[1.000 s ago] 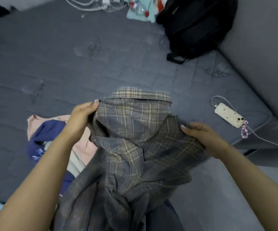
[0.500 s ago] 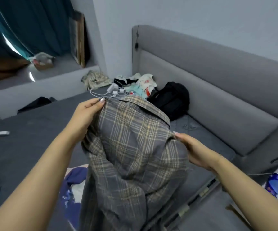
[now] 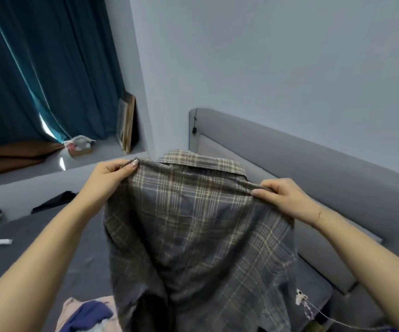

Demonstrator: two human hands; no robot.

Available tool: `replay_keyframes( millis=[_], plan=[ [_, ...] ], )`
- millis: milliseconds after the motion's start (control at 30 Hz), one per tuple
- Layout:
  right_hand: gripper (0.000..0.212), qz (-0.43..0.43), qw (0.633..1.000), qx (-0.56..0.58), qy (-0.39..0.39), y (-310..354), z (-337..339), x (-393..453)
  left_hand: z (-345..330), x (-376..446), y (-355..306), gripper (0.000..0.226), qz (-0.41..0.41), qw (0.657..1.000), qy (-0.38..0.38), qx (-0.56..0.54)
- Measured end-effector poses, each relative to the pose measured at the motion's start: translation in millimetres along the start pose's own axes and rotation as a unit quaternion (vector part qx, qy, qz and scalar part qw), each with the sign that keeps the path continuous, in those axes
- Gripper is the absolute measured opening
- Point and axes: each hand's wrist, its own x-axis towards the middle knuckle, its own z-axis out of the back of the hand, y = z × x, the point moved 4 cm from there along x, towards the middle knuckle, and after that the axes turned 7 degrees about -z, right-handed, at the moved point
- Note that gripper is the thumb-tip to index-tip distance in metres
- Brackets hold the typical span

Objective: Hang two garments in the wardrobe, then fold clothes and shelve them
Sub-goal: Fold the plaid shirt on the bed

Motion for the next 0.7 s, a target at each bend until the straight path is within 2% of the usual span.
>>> replay_keyframes(
  millis=[67, 133, 233, 300, 367, 467, 600, 700],
  plan=[
    [0.047, 0.057, 0.993, -0.072, -0.071, -7.5, 34.8, 12.0, -13.7, 10.3, -8.2, 0.015, -0.004, 0.999, 0.012, 0.043],
    [0.049, 0.067, 0.988, -0.074, -0.116, -19.3, 64.2, 22.7, -30.9, 19.1, -18.2, 0.015, -0.014, 0.996, 0.033, 0.086],
    [0.045, 0.042, 0.988, 0.07, -0.133, -39.6, 93.3, 37.4, -57.5, 30.6, -32.2, 0.022, -0.045, 0.985, 0.079, 0.147],
    [0.028, 0.028, 0.981, 0.161, -0.109, -50.5, 108.7, 45.0, -70.6, 36.7, -38.1, 0.03, -0.056, 0.98, 0.101, 0.16],
    [0.014, 0.028, 0.977, 0.193, -0.082, -61.4, 127.1, 51.9, -82.9, 39.4, -41.8, 0.038, -0.033, 0.98, 0.128, 0.149],
    [0.013, 0.038, 0.992, 0.116, -0.043, -77.4, 149.2, 58.9, -106.7, 38.5, -49.6, 0.034, -0.017, 0.979, 0.173, 0.106],
    [0.015, 0.025, 0.999, 0.035, -0.008, -108.4, 170.6, 60.1, -138.7, 43.2, -71.5, 0.043, -0.012, 0.99, 0.137, 0.008],
    [0.02, 0.004, 0.998, -0.062, 0.017, -133.1, 179.5, 58.5, -163.1, 47.7, -88.5, 0.039, -0.013, 0.991, 0.131, 0.027]
  ],
)
